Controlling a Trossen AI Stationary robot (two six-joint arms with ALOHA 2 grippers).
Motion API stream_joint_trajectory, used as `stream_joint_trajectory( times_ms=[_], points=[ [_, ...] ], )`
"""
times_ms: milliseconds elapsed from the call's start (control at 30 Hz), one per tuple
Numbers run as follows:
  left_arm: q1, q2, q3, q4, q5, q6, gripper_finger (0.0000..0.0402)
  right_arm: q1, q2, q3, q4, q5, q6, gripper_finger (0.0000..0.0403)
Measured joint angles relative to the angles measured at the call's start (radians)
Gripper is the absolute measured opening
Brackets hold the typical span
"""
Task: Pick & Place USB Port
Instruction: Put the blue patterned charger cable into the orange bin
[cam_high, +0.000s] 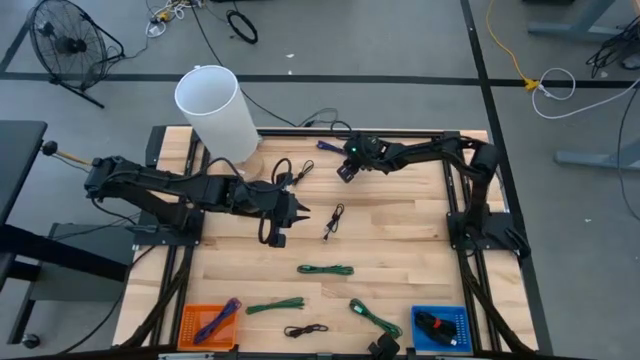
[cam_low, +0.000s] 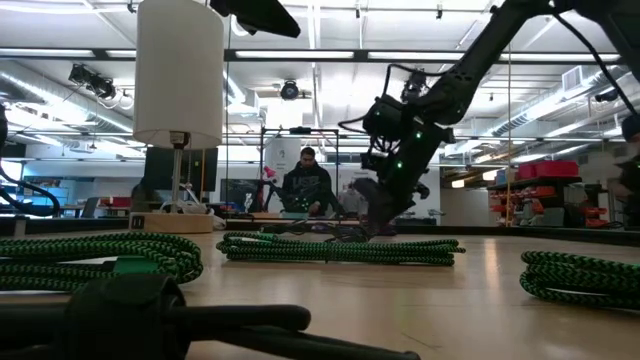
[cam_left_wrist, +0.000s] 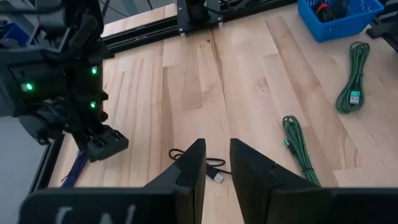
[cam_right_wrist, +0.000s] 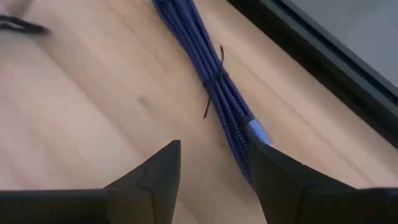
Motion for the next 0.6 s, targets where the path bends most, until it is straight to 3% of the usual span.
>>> stream_joint_trajectory(
  times_ms=[200,467,600],
  points=[
    [0.0,0.0,0.0,0.002,0.0,0.0,0.0078,-0.001,0.016,0.001,-0.01,0.08,-0.042,0.0183],
    [0.0,0.0,0.0,0.004,0.0,0.0,0.0078,-0.005,0.011,0.035,0.011,0.016,-0.07,0.0097],
    [0.0,0.0,0.0,0.004,0.0,0.0,0.0078,-0.005,0.009,0.086,-0.028,0.003,-0.077,0.0091]
  ],
)
